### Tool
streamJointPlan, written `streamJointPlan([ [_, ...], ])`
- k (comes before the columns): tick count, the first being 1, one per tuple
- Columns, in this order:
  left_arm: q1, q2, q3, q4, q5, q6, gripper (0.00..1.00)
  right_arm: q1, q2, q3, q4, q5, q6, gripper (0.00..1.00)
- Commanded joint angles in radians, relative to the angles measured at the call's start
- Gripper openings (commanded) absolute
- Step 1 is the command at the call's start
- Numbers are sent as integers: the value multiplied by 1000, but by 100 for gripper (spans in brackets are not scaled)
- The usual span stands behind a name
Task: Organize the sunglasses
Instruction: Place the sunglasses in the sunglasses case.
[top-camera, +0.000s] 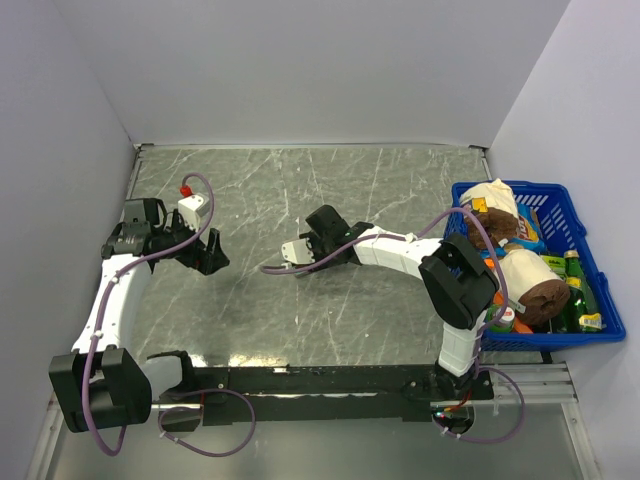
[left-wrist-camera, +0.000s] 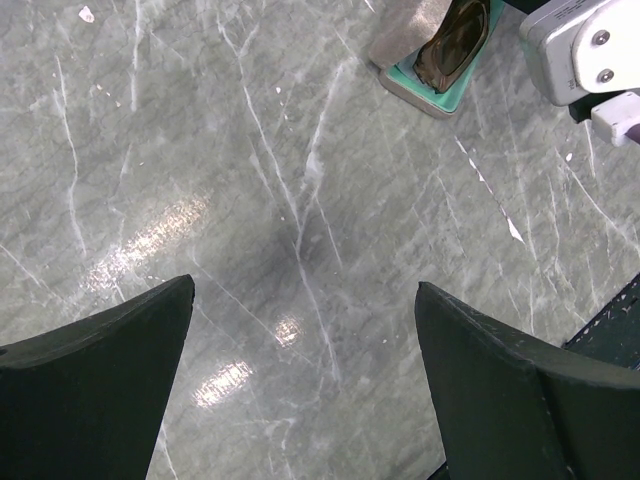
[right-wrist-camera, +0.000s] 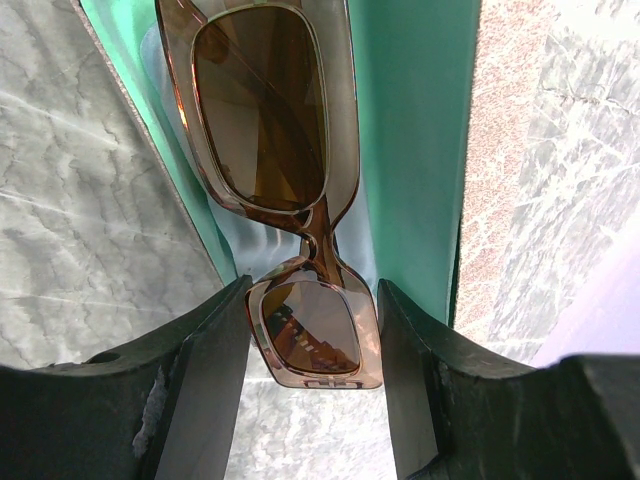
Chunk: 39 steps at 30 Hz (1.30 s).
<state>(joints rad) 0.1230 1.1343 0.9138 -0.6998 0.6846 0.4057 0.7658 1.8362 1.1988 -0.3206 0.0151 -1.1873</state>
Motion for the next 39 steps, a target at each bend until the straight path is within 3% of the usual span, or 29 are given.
streamJointPlan([
  [1, 4, -8, -3, 16, 32, 15, 97, -6, 1, 7, 31, -9, 3, 5],
  [25, 9, -8, -6, 16, 35, 18, 97, -5, 18, -13, 31, -27, -1, 5],
  [32, 9, -8, -4, 14, 36, 19, 97, -5, 29, -15, 28, -20, -9, 8],
  [39, 9, -5, -6, 14, 38, 19, 97, -5, 34, -16, 26, -17, -12, 17],
])
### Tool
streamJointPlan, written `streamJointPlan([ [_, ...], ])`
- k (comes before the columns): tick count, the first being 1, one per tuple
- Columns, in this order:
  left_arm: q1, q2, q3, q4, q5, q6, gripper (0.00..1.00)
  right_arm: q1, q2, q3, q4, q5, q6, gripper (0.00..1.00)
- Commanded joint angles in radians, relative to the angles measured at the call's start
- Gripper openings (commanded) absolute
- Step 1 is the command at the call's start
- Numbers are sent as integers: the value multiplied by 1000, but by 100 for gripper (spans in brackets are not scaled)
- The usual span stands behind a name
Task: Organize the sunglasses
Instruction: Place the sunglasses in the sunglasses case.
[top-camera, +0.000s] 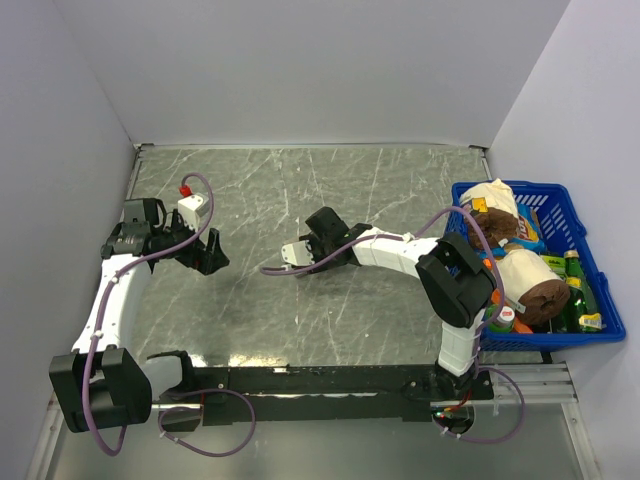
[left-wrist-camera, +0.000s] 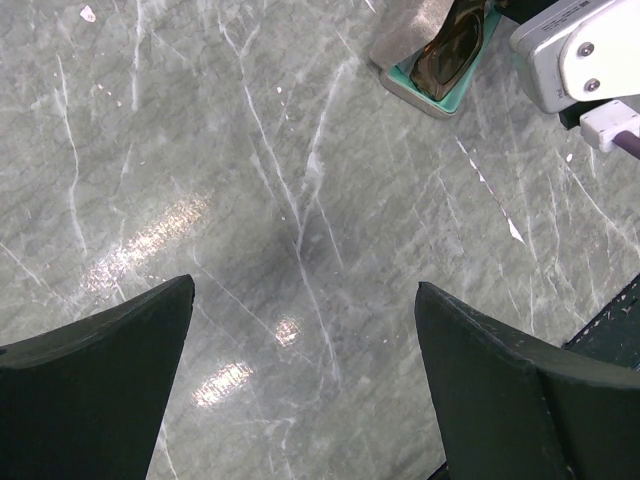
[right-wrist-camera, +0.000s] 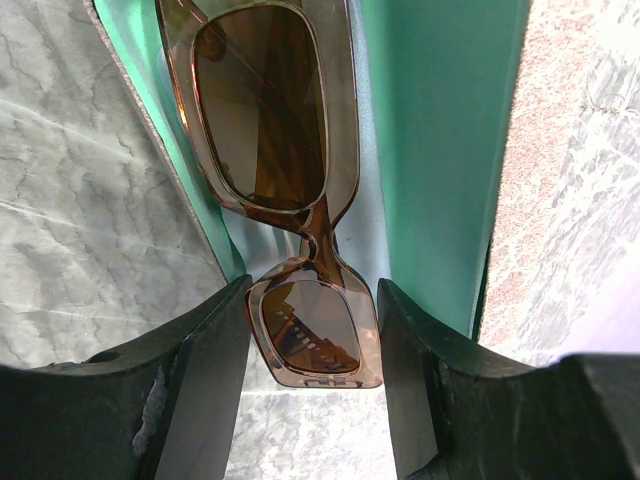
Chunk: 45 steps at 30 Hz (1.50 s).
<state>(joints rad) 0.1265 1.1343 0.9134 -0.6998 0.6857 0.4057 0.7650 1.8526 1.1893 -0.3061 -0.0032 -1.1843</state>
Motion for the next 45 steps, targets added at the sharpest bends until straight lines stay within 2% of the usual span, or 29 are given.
streamJointPlan([
  [1, 7, -5, -4, 16, 35, 19, 96, -6, 17, -5, 10, 2, -15, 18],
  [12, 7, -2, -4, 16, 37, 18, 96, -4, 17, -7, 13, 2, -15, 30],
  [29, 9, -7, -5, 17, 34, 18, 96, -4, 17, -7, 24, 20, -11, 43],
  [45, 10, -8, -7, 20, 34, 19, 96, -4, 19, -7, 38, 12, -1, 49],
])
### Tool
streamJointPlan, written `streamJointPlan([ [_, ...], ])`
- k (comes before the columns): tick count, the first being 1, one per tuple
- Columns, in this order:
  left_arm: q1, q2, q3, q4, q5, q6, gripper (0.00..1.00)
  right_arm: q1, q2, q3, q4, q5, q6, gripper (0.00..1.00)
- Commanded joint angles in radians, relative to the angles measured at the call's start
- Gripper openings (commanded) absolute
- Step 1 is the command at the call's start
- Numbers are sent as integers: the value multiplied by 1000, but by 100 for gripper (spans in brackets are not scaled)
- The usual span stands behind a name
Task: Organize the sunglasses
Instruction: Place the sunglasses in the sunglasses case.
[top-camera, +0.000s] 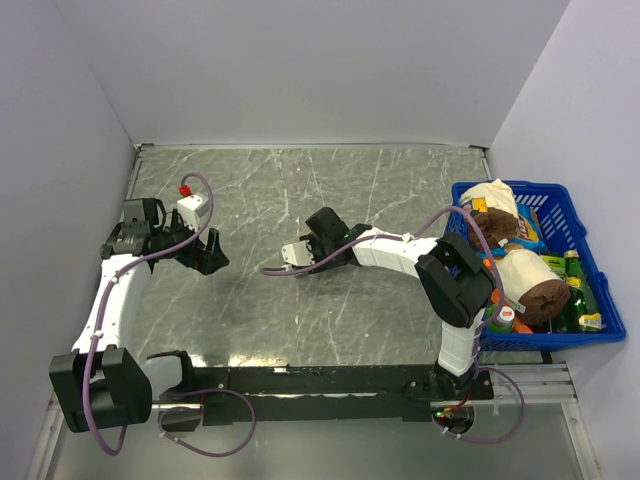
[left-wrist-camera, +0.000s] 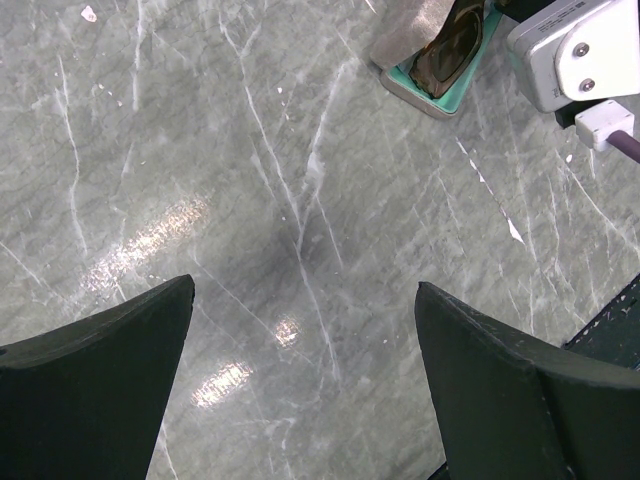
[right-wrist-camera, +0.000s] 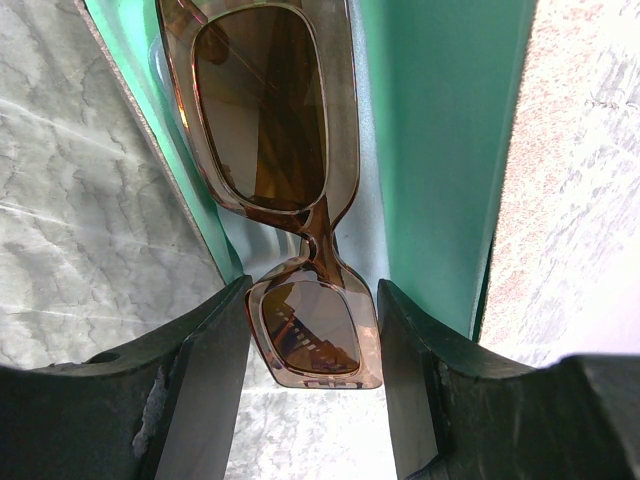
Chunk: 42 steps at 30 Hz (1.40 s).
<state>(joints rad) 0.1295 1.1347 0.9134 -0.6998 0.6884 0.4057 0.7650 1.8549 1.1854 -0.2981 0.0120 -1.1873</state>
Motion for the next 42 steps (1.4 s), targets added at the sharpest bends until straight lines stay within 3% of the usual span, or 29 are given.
streamJointPlan([
  [1, 5, -10, -8, 19, 31, 21, 96, -4, 18, -1, 28, -4, 3, 50],
  [17, 9, -10, -7, 17, 33, 19, 96, 5, 29, -3, 42, -3, 6, 55],
  [32, 12, -12, -7, 17, 34, 21, 97, 5, 15, -13, 47, 5, 3, 66],
  [42, 13, -10, -7, 17, 37, 22, 96, 3, -28, -7, 13, -6, 8, 66],
])
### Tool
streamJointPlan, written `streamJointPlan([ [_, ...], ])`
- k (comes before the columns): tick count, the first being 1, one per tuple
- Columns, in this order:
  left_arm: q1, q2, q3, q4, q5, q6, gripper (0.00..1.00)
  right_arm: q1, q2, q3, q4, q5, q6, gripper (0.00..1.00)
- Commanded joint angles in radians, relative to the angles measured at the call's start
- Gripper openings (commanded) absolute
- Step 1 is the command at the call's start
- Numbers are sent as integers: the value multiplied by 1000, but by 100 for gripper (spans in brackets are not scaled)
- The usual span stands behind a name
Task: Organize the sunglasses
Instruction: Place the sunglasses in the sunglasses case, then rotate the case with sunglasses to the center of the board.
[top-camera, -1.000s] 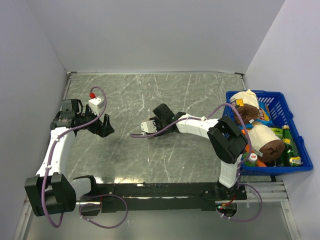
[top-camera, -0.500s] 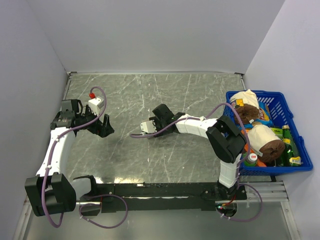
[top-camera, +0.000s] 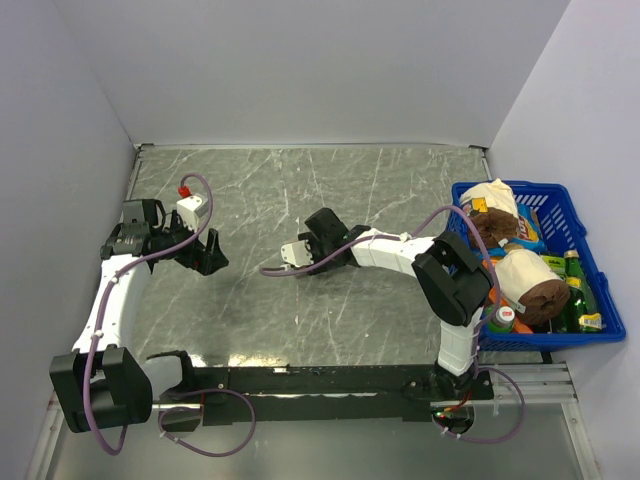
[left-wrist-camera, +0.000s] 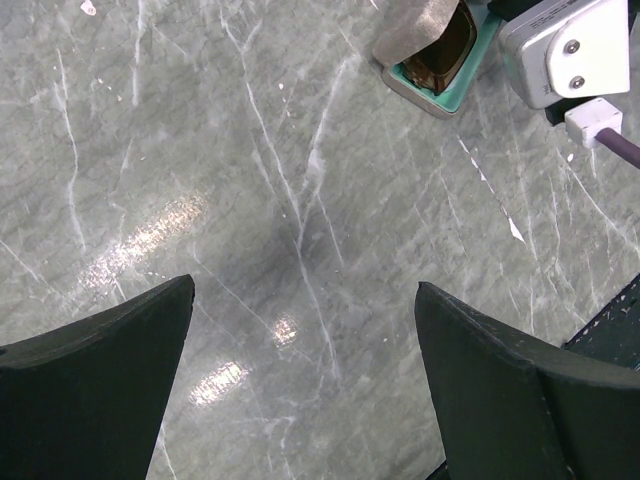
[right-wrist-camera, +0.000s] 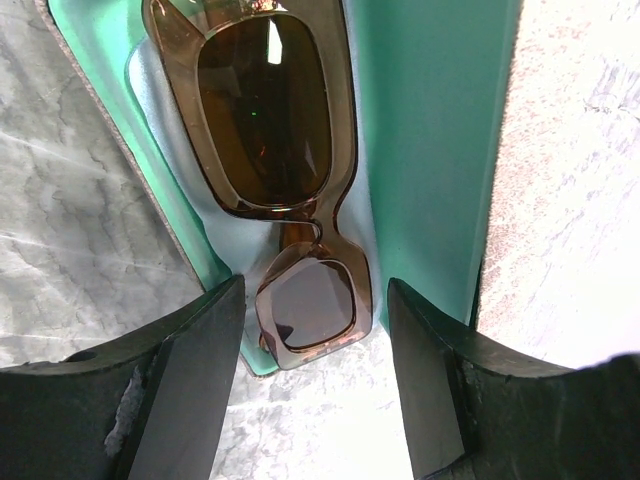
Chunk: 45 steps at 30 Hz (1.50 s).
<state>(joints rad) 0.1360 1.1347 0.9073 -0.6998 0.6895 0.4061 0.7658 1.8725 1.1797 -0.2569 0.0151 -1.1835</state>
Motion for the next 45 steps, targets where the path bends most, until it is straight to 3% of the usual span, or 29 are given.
streamJointPlan([
  [1, 7, -10, -1, 17, 36, 23, 96, 4, -52, 1, -33, -10, 5, 66],
  [26, 7, -1, 4, 13, 47, 28, 97, 15, -269, -26, -203, -49, 110, 66],
  [33, 7, -4, 5, 10, 50, 27, 97, 26, -357, -58, -222, -24, 180, 81],
  [37, 7, -12, 4, 10, 51, 27, 96, 30, -403, -68, -243, -23, 220, 100],
  [45, 7, -16, 4, 8, 53, 30, 96, 30, -447, -100, -251, -33, 286, 100],
])
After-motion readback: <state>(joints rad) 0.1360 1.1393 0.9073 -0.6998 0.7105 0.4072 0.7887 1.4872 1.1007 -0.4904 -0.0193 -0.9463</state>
